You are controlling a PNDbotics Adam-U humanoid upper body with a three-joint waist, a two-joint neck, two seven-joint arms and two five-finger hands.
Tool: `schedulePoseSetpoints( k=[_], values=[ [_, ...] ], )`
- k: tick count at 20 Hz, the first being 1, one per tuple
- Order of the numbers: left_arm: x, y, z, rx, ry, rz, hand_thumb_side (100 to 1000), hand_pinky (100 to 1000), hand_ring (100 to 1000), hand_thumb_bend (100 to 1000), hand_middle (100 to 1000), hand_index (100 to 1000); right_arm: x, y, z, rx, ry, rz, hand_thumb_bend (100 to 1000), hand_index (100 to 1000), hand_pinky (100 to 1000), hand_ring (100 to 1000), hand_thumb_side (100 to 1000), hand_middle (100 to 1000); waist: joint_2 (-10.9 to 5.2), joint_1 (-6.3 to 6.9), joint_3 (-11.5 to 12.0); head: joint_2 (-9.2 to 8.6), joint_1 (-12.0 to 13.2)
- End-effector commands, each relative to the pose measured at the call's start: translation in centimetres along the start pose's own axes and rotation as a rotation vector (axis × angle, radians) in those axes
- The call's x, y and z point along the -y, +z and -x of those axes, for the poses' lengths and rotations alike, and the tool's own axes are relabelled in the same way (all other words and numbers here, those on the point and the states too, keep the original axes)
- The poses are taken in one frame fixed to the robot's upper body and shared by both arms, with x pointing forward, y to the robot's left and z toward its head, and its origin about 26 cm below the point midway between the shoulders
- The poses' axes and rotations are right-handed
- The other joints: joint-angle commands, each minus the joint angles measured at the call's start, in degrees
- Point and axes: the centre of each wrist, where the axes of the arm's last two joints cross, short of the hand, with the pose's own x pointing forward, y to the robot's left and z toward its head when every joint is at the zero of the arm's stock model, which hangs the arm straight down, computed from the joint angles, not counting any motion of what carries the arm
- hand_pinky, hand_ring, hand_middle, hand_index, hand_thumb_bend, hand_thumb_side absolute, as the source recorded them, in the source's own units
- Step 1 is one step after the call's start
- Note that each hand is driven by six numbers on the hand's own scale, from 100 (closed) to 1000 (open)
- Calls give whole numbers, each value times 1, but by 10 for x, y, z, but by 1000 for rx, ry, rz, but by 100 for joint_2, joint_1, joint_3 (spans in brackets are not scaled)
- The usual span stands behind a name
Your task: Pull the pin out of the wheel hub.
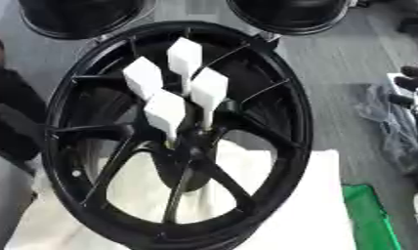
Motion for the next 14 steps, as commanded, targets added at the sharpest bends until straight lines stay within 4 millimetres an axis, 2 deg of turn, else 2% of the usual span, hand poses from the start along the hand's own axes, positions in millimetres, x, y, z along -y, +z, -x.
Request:
schedulePoseSetpoints(
  k=[1, 4, 8, 10, 11, 14],
  values=[
    [2, -5, -16, 68, -21, 22, 774, 566, 875, 100, 804, 756, 3, -2, -5, 23, 15, -4, 100, 890, 746, 818, 682, 763, -131, 10, -18, -50, -62],
    [-1, -17, -38, 162, -82, 76, 725, 570, 870, 100, 803, 758, 4, -1, -4, 22, 21, -1, 100, 890, 746, 817, 679, 763, -140, 18, -38, -41, -110],
    [-9, -37, -88, 326, -254, 258, 638, 596, 866, 100, 818, 782, 4, 0, -4, 22, 31, -7, 100, 890, 747, 816, 683, 762, -136, 77, -78, -72, -150],
    [-9, -46, -119, 409, -389, 426, 631, 611, 870, 100, 830, 802, 3, -1, -5, 23, 31, -16, 100, 890, 746, 816, 686, 762, -126, 103, -122, -83, -164],
    [-8, -49, -133, 440, -465, 535, 593, 632, 865, 100, 829, 810, 2, -1, -5, 23, 29, -20, 100, 890, 747, 815, 685, 761, -124, 113, -144, -81, -158],
    [-7, -59, -166, 504, -676, 779, 540, 668, 858, 100, 821, 822, 2, 0, -4, 19, 30, -31, 100, 890, 747, 815, 691, 761, -123, 138, -171, -80, -153]
  ],
)
